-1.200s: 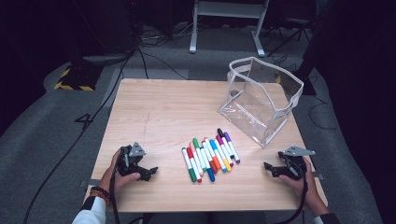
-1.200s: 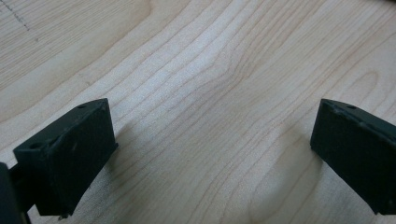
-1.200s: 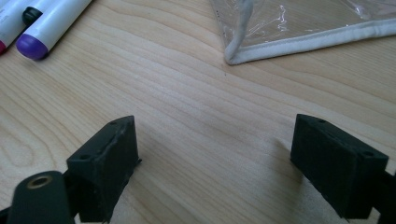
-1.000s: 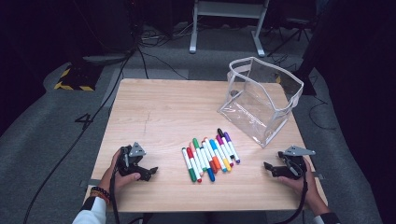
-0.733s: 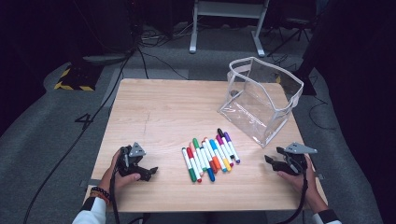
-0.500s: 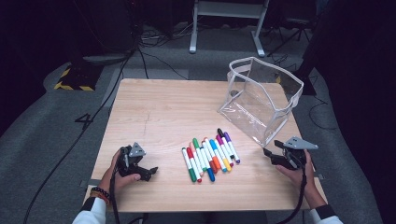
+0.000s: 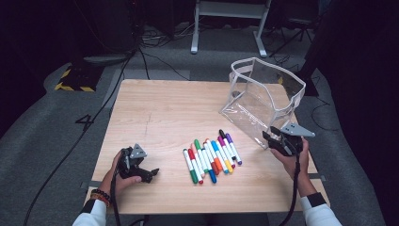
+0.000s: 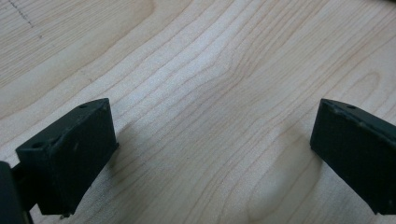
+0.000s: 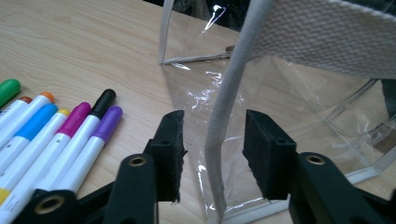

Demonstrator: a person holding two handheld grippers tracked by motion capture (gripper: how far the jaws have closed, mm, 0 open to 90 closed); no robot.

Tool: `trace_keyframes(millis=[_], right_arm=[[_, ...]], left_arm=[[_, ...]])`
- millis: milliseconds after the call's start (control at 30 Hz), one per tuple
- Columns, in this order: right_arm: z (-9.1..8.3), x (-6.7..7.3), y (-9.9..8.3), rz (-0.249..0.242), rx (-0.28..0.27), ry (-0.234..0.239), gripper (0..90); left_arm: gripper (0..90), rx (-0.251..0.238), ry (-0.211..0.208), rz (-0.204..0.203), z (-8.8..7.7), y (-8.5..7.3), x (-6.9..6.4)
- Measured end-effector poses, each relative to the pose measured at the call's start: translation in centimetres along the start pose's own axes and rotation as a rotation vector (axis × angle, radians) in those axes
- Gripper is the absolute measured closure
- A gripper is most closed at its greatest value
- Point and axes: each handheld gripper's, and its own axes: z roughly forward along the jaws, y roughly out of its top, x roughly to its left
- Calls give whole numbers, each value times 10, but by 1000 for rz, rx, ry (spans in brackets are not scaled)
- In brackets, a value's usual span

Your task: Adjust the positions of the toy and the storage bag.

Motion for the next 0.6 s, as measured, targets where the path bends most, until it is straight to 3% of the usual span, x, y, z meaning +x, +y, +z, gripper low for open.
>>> trace_keyframes(millis=[233, 267, 333, 600], right_arm=[[5, -2, 2, -8, -8, -33, 691], [5, -1, 2, -16, -11, -30, 771], [5, -1, 3, -32, -18, -29, 813], [3, -4, 2, -47, -19, 6, 884]], left_arm=[[5, 0, 0, 0, 0, 0, 0], [5, 0, 0, 0, 0, 0, 0], [5, 0, 1, -3, 0, 0, 0], [5, -1, 2, -3, 0, 0, 0]])
